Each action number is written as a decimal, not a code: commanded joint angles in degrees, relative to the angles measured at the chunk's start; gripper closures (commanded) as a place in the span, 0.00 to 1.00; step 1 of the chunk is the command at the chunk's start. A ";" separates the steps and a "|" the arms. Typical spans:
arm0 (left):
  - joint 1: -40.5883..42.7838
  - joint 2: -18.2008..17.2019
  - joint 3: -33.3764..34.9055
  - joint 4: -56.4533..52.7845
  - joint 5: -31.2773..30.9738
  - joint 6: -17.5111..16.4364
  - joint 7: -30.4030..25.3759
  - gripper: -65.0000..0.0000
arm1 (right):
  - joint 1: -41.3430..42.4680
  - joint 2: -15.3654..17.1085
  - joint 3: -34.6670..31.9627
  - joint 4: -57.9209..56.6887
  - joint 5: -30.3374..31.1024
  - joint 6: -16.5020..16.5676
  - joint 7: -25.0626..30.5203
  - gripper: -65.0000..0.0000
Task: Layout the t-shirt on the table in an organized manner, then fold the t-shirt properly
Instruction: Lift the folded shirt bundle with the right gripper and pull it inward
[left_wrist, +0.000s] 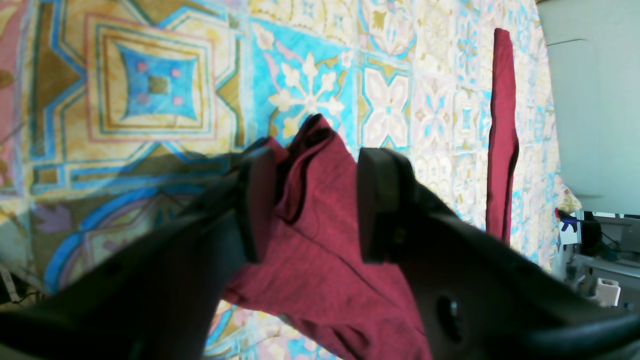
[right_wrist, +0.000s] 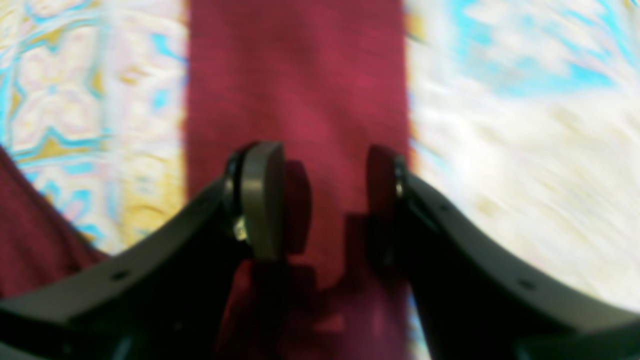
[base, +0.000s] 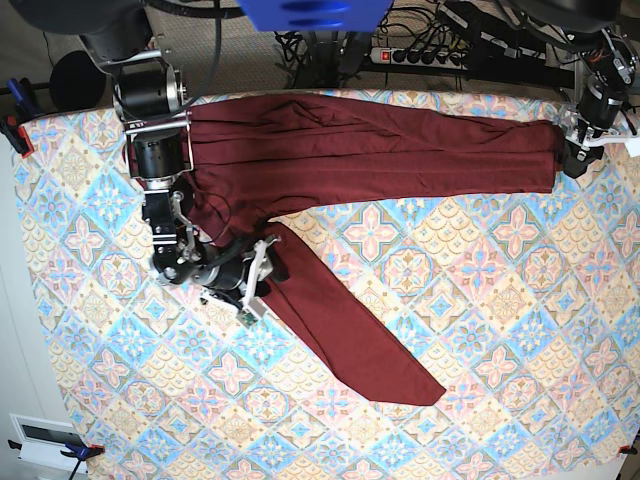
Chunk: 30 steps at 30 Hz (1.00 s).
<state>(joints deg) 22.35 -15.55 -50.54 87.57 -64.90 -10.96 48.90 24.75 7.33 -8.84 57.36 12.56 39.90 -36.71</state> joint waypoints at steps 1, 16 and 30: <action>0.11 -1.02 -0.31 1.00 -0.90 -0.51 -0.60 0.60 | 1.84 0.27 -0.43 0.17 0.94 0.10 1.85 0.61; 0.20 -1.02 -0.31 0.91 -0.90 -0.60 -0.60 0.60 | 1.58 0.27 -5.88 1.14 0.94 0.10 9.50 0.61; 0.20 -0.93 -0.31 0.91 -0.90 -0.60 -0.60 0.60 | 1.75 1.06 -1.31 1.05 -4.60 0.10 9.85 0.61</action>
<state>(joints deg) 22.39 -15.51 -50.52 87.57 -64.90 -10.96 48.90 24.77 8.12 -10.44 57.49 6.74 39.88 -28.12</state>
